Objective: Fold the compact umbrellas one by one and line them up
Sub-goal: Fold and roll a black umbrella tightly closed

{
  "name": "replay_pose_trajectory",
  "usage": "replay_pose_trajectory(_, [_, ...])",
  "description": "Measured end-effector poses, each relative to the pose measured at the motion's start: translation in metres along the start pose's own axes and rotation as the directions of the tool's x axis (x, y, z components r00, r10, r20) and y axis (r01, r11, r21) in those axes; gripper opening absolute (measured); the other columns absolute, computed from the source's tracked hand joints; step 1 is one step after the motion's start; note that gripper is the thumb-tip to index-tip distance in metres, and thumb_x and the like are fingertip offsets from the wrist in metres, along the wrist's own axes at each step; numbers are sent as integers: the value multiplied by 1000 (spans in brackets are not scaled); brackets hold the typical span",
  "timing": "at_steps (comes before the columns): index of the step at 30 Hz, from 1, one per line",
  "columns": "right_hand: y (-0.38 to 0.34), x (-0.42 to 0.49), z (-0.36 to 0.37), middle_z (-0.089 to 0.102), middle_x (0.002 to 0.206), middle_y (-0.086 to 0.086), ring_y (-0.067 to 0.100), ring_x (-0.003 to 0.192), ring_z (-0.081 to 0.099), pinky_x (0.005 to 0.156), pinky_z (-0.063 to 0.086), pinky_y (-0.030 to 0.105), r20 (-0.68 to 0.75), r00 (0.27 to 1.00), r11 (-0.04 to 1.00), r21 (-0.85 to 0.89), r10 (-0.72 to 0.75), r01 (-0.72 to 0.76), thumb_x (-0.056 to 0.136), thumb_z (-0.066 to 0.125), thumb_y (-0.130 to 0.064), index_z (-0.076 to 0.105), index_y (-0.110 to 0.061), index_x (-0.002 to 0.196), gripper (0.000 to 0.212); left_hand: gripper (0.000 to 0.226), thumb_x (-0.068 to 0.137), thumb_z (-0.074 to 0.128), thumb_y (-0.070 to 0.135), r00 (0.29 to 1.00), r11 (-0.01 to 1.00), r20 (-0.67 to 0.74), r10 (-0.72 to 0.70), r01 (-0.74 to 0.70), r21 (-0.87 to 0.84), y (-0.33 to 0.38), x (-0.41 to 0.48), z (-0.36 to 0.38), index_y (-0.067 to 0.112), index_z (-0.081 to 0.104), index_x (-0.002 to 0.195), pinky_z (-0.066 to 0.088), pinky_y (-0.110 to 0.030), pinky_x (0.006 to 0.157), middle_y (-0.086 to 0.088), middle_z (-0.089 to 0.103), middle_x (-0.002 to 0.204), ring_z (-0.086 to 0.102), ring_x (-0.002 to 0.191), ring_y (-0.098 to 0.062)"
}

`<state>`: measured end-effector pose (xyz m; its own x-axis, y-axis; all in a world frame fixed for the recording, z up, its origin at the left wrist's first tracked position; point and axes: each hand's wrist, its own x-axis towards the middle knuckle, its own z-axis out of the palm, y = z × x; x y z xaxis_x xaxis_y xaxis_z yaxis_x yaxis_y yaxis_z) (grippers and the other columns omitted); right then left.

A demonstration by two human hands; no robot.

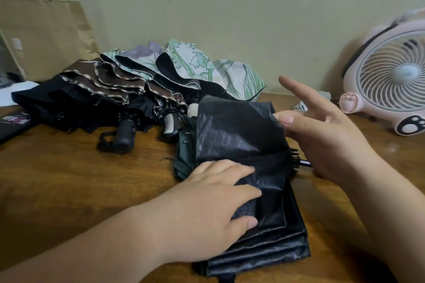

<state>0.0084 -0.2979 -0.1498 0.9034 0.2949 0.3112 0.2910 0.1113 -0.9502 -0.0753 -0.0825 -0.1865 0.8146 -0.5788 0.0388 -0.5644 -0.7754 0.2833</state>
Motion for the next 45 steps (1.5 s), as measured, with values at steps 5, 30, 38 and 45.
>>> replay_pose_trajectory(5, [-11, -8, 11, 61, 62, 10, 19, 61, 57, 68, 45, 28, -17, 997, 959, -272, 70, -72, 70, 83, -35, 54, -34, 141, 77, 53, 105, 38, 56, 1000, 1000, 5, 23, -23, 6, 2, -1, -1, 43, 31, 156, -5, -11, 108, 23, 8, 164, -8, 141, 11])
replay_pose_trajectory(30, [-28, -16, -5, 76, 82, 17, 22, 75, 70, 70, 52, 21, 212, 938, 912, -366, 274, -184, 72, 92, -29, 67, -28, 128, 60, 66, 69, 80, 3, 793, 255, -334, -510, -231, -939, -8, 3, -28, 18, 57, 130, 61, -32, 80, -16, 78, 95, 77, 93, -28])
replay_pose_trajectory(38, [-29, -13, -23, 61, 85, 35, 34, 82, 69, 81, 61, 35, 263, 892, 930, -109, 368, -352, 57, 93, -5, 75, -20, 122, 69, 37, 71, 91, 39, 849, 710, -435, -300, -107, -696, -7, -13, -31, 42, 74, 104, 60, -35, 78, 0, 79, 83, 76, 80, -25])
replay_pose_trajectory(45, [-35, -17, -19, 74, 77, 18, 12, 62, 65, 60, 46, 22, 351, 786, 824, -463, 509, -327, 74, 79, -20, 70, -26, 125, 52, 15, 83, 67, 55, 932, 844, -170, -320, 199, -498, -8, -12, -35, 54, 72, 97, 59, -44, 80, 7, 77, 82, 72, 77, -13])
